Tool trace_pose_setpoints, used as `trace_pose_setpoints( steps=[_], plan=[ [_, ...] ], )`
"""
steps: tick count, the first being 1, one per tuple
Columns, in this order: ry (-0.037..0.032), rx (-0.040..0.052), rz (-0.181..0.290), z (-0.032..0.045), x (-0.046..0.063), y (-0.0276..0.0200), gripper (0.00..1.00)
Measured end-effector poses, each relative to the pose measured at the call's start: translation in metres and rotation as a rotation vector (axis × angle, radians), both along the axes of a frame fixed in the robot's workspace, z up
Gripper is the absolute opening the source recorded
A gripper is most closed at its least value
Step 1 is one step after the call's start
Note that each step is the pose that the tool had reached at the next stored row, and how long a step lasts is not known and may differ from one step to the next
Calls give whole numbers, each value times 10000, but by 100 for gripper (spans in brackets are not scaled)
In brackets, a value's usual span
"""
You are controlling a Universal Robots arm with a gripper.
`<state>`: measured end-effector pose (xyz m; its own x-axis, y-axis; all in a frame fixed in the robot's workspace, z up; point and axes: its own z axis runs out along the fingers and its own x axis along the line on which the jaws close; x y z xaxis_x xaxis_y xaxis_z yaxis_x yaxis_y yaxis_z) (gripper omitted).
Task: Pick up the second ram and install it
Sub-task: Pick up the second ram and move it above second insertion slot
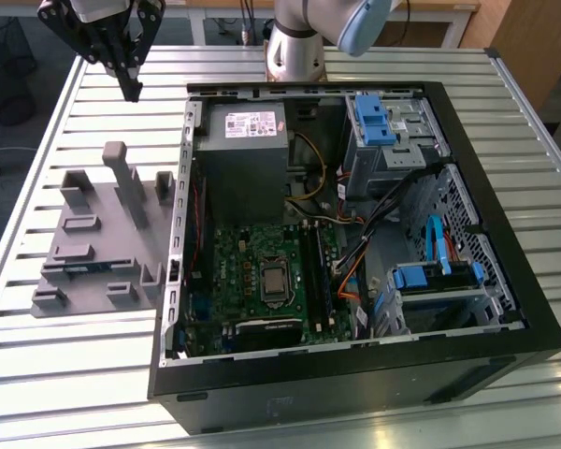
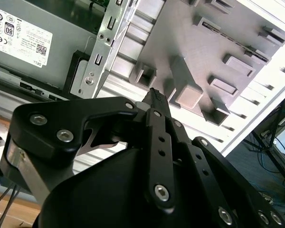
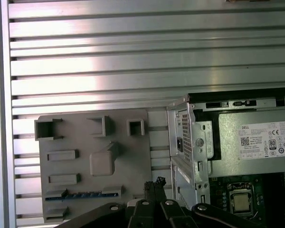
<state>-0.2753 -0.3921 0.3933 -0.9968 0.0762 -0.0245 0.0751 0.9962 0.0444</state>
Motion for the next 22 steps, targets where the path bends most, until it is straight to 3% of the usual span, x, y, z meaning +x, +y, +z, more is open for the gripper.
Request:
trace_pose_setpoints(
  steps=[18, 22],
  plan=[
    [0, 0, 0, 0, -104, 0, 11],
    [0, 0, 0, 0, -174, 0, 11]
  ],
)
